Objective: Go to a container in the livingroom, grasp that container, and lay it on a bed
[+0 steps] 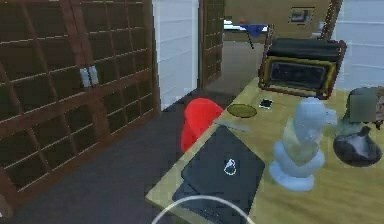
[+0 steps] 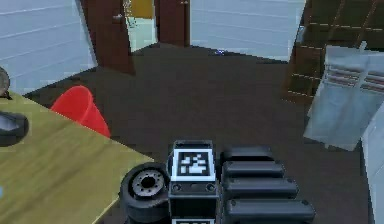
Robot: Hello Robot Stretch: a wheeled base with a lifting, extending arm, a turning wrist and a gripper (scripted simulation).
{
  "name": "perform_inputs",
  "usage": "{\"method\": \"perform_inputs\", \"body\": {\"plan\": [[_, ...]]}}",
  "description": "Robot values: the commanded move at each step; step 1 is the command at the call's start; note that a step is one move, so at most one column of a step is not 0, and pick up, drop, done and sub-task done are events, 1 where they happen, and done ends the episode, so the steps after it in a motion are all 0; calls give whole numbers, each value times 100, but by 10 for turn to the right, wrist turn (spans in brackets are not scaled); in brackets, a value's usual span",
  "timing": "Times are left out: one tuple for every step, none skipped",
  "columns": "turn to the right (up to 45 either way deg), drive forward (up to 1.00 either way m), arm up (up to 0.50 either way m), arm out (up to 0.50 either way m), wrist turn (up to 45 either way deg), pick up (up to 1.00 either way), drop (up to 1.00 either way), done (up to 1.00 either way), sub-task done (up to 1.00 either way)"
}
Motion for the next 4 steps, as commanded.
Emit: {"method": "perform_inputs", "body": {"plan": [[450, 0, 0, 0, 0, 0, 0, 0, 0], [450, 0, 0, 0, 0, 0, 0, 0, 0], [270, 0, 0, 0, 0, 0, 0, 0, 0], [30, 0, 0, 0, 0, 0, 0, 0, 0]]}}
